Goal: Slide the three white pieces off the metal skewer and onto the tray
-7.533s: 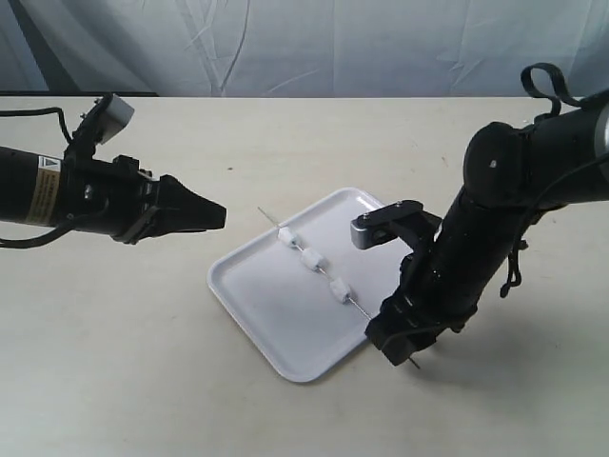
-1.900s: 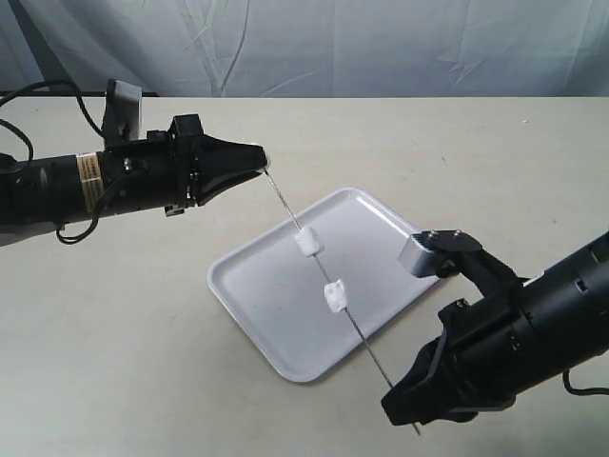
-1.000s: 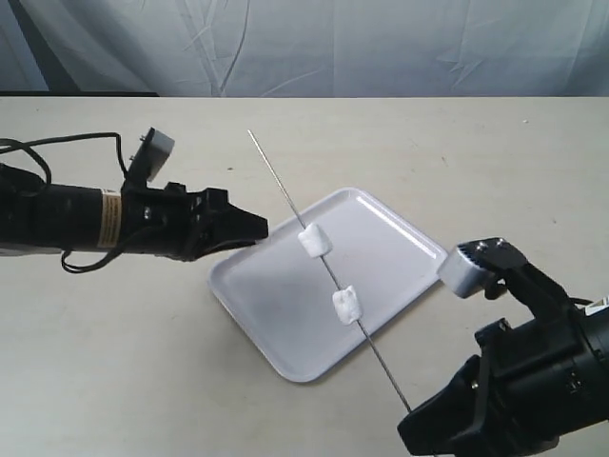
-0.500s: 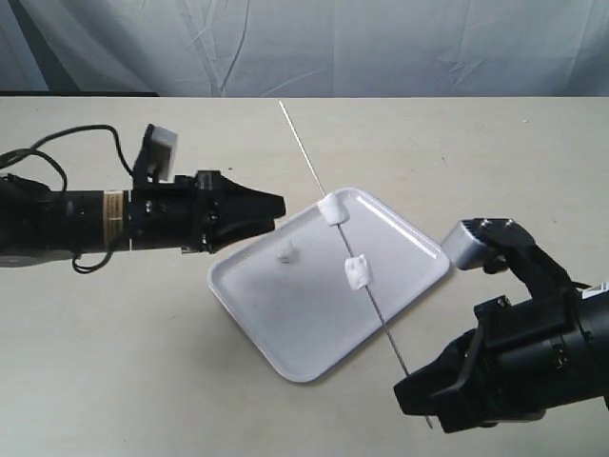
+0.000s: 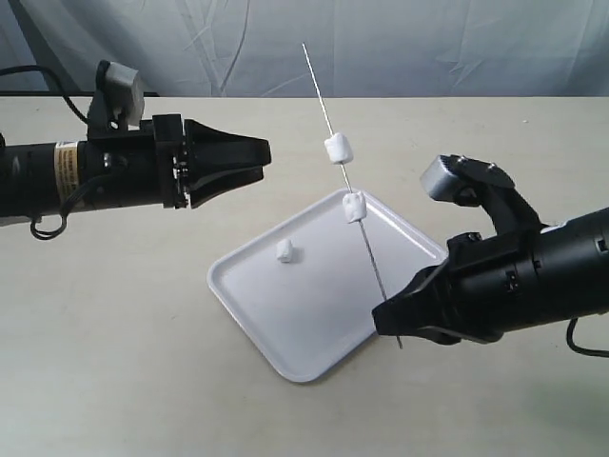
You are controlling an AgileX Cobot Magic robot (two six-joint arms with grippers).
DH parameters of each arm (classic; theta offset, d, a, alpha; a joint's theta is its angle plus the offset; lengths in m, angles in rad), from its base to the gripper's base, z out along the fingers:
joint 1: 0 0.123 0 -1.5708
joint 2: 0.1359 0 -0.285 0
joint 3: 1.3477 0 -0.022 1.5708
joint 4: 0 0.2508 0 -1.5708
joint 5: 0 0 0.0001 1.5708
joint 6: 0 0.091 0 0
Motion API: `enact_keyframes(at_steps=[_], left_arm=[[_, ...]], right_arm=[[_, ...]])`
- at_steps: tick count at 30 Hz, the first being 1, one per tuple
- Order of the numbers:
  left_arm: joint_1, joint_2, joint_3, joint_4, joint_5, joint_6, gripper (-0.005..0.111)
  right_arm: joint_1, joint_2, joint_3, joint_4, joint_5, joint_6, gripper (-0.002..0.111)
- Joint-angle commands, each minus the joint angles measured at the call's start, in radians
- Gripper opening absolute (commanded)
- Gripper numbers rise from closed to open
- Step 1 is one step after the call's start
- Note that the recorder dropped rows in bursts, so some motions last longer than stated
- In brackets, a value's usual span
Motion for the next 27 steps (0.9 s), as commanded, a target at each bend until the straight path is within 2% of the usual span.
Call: enact_keyframes(at_steps=[1, 4, 14, 27], left_arm=[[-0.005, -0.013, -0.008, -0.01, -0.008, -0.012, 0.044], [-0.015, -0.013, -0.008, -0.036, -0.008, -0.012, 0.044], [-0.124, -0.013, -0.075, -0.08, -0.008, -0.013, 0.044], [-0.13, 0.04, -0.09, -0.061, 0.018, -0.033, 0.044]], right_arm=[[-0.004, 0.022, -0.023, 0.022, -0.003, -0.014, -0.001], [-0.004, 0.025, -0.032, 0.026, 0.005, -0.014, -0.001], [-0.004, 0.025, -0.032, 0.069, 0.062, -0.052, -0.001], [-0.004, 0.025, -0.032, 0.102, 0.09, -0.096, -0.001]])
